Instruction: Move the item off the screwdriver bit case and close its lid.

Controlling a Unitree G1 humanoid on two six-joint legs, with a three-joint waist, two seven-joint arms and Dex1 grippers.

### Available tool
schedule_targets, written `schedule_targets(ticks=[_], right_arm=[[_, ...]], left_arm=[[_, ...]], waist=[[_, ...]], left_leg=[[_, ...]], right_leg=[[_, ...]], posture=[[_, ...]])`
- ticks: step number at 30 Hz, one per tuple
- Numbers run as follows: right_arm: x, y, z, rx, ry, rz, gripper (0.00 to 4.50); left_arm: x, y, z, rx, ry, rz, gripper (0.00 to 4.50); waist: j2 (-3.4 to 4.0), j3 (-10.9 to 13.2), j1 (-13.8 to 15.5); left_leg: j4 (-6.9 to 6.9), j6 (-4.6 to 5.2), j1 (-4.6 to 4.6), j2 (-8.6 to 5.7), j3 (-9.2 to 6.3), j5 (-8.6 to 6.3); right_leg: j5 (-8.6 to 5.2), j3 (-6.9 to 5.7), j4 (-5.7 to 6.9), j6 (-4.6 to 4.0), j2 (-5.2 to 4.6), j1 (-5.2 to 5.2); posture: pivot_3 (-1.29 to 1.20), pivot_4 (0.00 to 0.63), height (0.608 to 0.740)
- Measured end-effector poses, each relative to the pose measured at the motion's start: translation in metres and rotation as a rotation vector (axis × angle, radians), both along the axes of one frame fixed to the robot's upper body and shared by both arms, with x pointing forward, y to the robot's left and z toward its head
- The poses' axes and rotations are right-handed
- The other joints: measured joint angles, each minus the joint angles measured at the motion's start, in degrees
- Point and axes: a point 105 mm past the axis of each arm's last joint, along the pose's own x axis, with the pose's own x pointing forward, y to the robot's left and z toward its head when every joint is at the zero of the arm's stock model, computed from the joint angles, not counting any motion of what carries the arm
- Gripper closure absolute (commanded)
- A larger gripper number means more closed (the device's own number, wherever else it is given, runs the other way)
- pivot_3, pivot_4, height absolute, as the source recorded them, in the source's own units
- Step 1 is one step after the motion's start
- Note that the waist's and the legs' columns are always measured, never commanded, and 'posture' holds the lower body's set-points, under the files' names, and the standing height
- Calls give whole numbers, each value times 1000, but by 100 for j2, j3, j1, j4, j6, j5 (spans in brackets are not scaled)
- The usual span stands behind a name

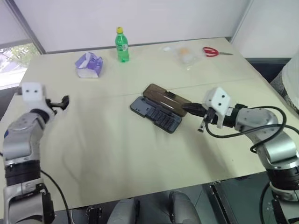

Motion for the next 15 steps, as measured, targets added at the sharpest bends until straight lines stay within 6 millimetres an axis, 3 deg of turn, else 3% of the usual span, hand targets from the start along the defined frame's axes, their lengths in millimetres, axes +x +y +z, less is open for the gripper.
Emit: schedule_targets(ticks=[3, 6, 7, 11, 14, 15], right_arm=[[3, 1, -1, -18, -4, -3, 4500], [4, 3, -5, -33, 4, 0, 4500], [4, 3, -6, -33, 7, -2, 4500], [6, 1, -5, -31, 9, -10, 4500], [7, -3, -4, -35, 7, -24, 4500], [7, -6, -3, -41, 3, -37, 4242]], left_arm=[[2, -42, -4, -8, 36, -181, 37], [4, -69, -9, 1, 58, -286, 37], [5, -76, -11, 3, 63, -309, 273], [5, -93, -17, 10, 76, -385, 1884], [3, -107, -20, 14, 83, -452, 3525], [2, -112, -22, 8, 87, -476, 4107]], waist=[[0, 0, -47], [0, 0, -72], [0, 0, -74], [0, 0, -62], [0, 0, -38], [0, 0, -34]], left_leg=[[-2, 0, 0, 0, -1, 0], [-4, 0, 0, 1, 0, 0], [-5, 0, 0, 1, 0, 0], [-4, -1, 0, 1, 0, 0], [-2, -1, -1, 0, 0, 1], [-1, -1, -1, -1, 0, 1]], right_leg=[[0, -1, 0, 0, 1, 0], [0, 0, 0, 0, 4, -4], [0, 0, 0, 0, 4, -4], [0, 0, -1, 0, 4, -4], [0, 0, -2, 0, 4, -2], [0, 0, -3, 0, 4, 0]], posture=[[0, 150, 740], [0, 150, 740], [0, 150, 740], [0, 150, 740], [0, 150, 740], [0, 150, 740]])
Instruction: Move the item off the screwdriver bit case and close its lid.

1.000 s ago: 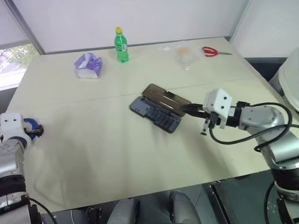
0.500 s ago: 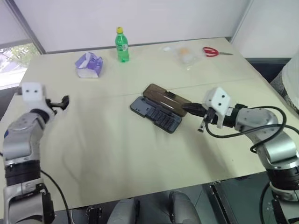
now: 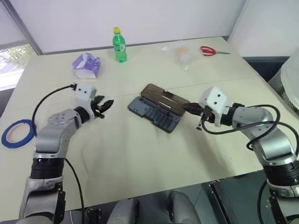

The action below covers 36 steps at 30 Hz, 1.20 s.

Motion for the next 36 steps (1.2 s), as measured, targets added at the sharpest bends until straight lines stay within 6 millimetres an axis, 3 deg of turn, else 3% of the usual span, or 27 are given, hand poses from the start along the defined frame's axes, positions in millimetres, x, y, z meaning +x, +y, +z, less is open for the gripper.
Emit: schedule_targets(ticks=[1, 2, 9, 16, 19, 23, 29, 36], right_arm=[[1, -4, 1, -6, -5, -18, 3951], [2, -7, 1, -8, -9, -36, 3649], [12, -33, 1, 67, 48, -219, 38], [46, -59, -7, 232, 173, -546, 38], [65, -55, -3, 312, 228, -665, 38], [82, -35, 4, 379, 326, -736, 38], [84, -1, -12, 257, 410, -732, 38], [77, -4, -37, 141, 463, -797, 38]], left_arm=[[-1, -4, -1, -8, 5, -22, 4491], [-2, -7, -1, -17, 6, -37, 4500], [-8, -34, -6, -20, 19, -168, 4500], [-12, -65, -3, -38, 18, -261, 4500], [-8, -69, -1, -49, 17, -270, 4500], [-3, -73, 1, -52, 4, -279, 4500], [2, -69, 1, -58, -8, -246, 4500], [3, -65, 2, -58, -12, -220, 4500]], waist=[[0, 0, 1], [0, 0, -1], [0, 0, -12], [1, 0, -16], [2, 0, -55], [3, -1, -63], [3, 0, -54], [3, 0, -69]], left_leg=[[1, 0, 0, -1, 0, 0], [1, 0, 0, -1, 0, 0], [0, 0, 0, 0, 2, 0], [0, -3, 0, 0, 3, 2], [0, -4, 1, 0, 12, 3], [-7, -6, 1, 1, 6, 4], [-1, -6, -2, -10, -1, 4], [1, -5, -1, -13, 2, 4]], right_leg=[[0, 0, 0, 0, 0, 0], [0, 0, 0, 0, 0, 0], [0, 1, 1, 0, 0, 0], [1, 4, 3, -1, 0, -3], [1, 9, 4, -2, 0, -6], [1, 6, 7, -2, 1, -10], [1, 1, 44, -2, -10, -14], [1, -2, 55, -2, -14, -18]], posture=[[0, 150, 740], [0, 150, 740], [0, 150, 740], [0, 150, 740], [0, 150, 740], [0, 150, 740], [0, 150, 740], [0, 150, 740]])
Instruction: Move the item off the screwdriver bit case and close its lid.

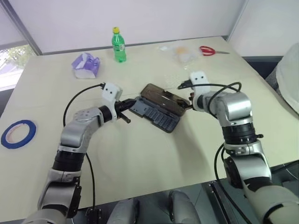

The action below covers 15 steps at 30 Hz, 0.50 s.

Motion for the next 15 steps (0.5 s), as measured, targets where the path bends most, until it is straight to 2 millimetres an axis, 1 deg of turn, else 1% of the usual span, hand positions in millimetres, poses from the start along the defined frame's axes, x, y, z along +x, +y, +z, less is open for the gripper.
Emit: schedule_targets(ticks=[4, 6, 7, 8, 11, 12, 14, 15], right_arm=[[0, -2, -4, -6, 13, -27, 38], [0, -2, -8, 6, 33, -42, 560], [-1, -2, -11, 8, 46, -49, 875], [-1, -2, -13, 8, 57, -54, 1288], [0, -1, -17, 33, 72, -65, 2762], [0, 1, -17, 43, 73, -66, 3342], [3, -1, -13, 52, 61, -84, 4307], [4, -2, -10, 51, 52, -91, 4411]], left_arm=[[0, 3, -3, 4, 4, 19, 4500], [-1, 3, -4, 5, 5, 24, 4500], [-2, 3, -4, 6, 4, 24, 4500], [-2, 3, -4, 7, 2, 24, 4500], [-2, 4, -3, 10, -3, 31, 4500], [-3, 4, -2, 13, -5, 32, 4500], [-3, 5, 0, 20, -16, 37, 4500], [-3, 7, 1, 23, -18, 43, 4500]], waist=[[0, 0, -28], [0, 0, -36], [0, 0, -41], [0, 0, -47], [0, 0, -66], [1, 0, -69], [1, -1, -75], [1, -1, -81]], left_leg=[[-1, 0, 0, 0, 1, 0], [-1, 0, 0, 1, 0, 0], [-1, 0, 0, 0, 0, 0], [-1, 0, 0, 0, 0, 0], [-2, 0, 0, 0, -2, 0], [-2, 0, 0, 0, -3, 0], [-1, 0, 1, 0, -3, 0], [-1, 0, 2, 0, -3, 0]], right_leg=[[0, -1, 1, 0, 0, -2], [0, -1, 3, 0, 0, -2], [0, -1, 3, 0, -1, -2], [0, -1, 4, 0, -1, -2], [0, -2, 5, 0, -1, -2], [0, -3, 6, 0, -1, -2], [0, -3, 6, 0, -1, -1], [0, -3, 6, 0, -1, 0]], posture=[[0, 150, 740], [0, 150, 740], [0, 150, 740], [0, 150, 740], [0, 150, 740], [0, 150, 740], [0, 150, 740], [0, 150, 740]])
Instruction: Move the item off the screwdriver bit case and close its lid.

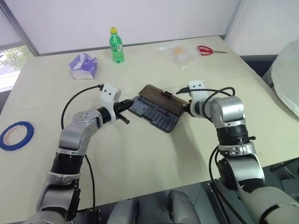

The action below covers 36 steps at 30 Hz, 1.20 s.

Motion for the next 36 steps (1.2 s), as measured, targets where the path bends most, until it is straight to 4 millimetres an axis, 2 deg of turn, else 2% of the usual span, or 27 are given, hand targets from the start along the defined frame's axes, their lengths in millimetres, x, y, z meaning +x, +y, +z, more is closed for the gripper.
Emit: schedule_targets(ticks=[9, 15, 18, 20, 25, 26, 30, 33, 36], right_arm=[[3, 3, -1, -4, 5, 15, 4411], [3, 7, -1, 21, 3, 28, 4411], [3, 9, -4, 41, 11, 19, 3550], [3, 13, -10, 49, 37, 22, 2636], [5, 11, -11, 54, 46, -1, 107], [5, 11, -11, 54, 47, -4, 37], [8, 10, -11, 56, 50, -10, 37], [10, 9, -11, 58, 45, -16, 872], [10, 14, -11, 71, 46, -1, 2453]], left_arm=[[4, 18, 6, 15, -22, 70, 4500], [5, 22, 7, 19, -27, 89, 4500], [5, 22, 9, 18, -33, 93, 4500], [5, 22, 9, 19, -35, 94, 4500], [4, 25, 8, 15, -34, 109, 4500], [3, 26, 7, 15, -32, 112, 4500], [3, 27, 7, 15, -30, 115, 4500], [3, 27, 7, 15, -30, 118, 4500], [4, 27, 7, 15, -31, 120, 4500]], waist=[[0, -1, -44], [0, -1, -50], [0, -1, -59], [1, -1, -58], [1, -1, -52], [1, -1, -54], [1, -1, -57], [1, -1, -56], [1, -2, -48]], left_leg=[[-1, 0, 3, 1, -1, 0], [0, 0, 3, 2, 0, 0], [-3, 0, 3, 3, 0, 0], [-4, 0, 2, 3, 0, 0], [-1, 0, 3, 2, 1, 0], [-2, 0, 3, 2, 1, 0], [-2, 0, 3, 2, 1, 0], [-2, 0, 3, 2, 1, 0], [-1, 0, 3, 2, 0, 0]], right_leg=[[0, -2, 2, 0, 0, 1], [0, -1, 2, 0, 1, 0], [0, -2, 3, 0, 2, -1], [0, -2, 3, 0, 2, -3], [0, -1, 3, 0, 1, -1], [0, -1, 3, 0, 1, -2], [0, -1, 3, 0, 1, -2], [0, -1, 3, 0, 1, -1], [0, -1, 3, 0, 1, 0]], posture=[[0, 150, 740], [0, 150, 740], [0, 150, 740], [0, 150, 740], [0, 150, 740], [0, 150, 740], [0, 150, 740], [0, 150, 740], [0, 150, 740]])
